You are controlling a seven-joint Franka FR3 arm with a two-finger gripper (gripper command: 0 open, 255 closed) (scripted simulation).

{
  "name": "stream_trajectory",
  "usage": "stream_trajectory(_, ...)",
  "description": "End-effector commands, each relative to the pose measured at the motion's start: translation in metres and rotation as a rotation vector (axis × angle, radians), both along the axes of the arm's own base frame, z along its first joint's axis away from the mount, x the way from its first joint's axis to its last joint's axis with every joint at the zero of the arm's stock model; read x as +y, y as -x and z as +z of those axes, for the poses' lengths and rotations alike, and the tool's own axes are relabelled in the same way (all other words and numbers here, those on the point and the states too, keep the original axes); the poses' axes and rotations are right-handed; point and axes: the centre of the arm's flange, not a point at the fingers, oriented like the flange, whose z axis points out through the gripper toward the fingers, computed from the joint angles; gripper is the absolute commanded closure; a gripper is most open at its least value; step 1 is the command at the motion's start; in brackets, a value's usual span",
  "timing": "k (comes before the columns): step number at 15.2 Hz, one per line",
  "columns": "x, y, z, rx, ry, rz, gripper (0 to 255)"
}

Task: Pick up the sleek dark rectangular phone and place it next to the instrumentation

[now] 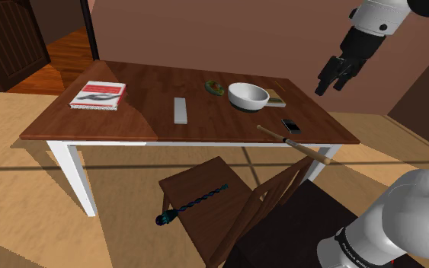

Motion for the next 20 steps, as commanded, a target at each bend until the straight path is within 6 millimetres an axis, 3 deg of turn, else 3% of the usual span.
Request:
stream_trajectory(1,0.000,0.000,0.000,0.000,0.000,0.000,0)
stream_trajectory(20,-0.157,-0.107,-0.169,0.054,-0.009,-0.167,0)
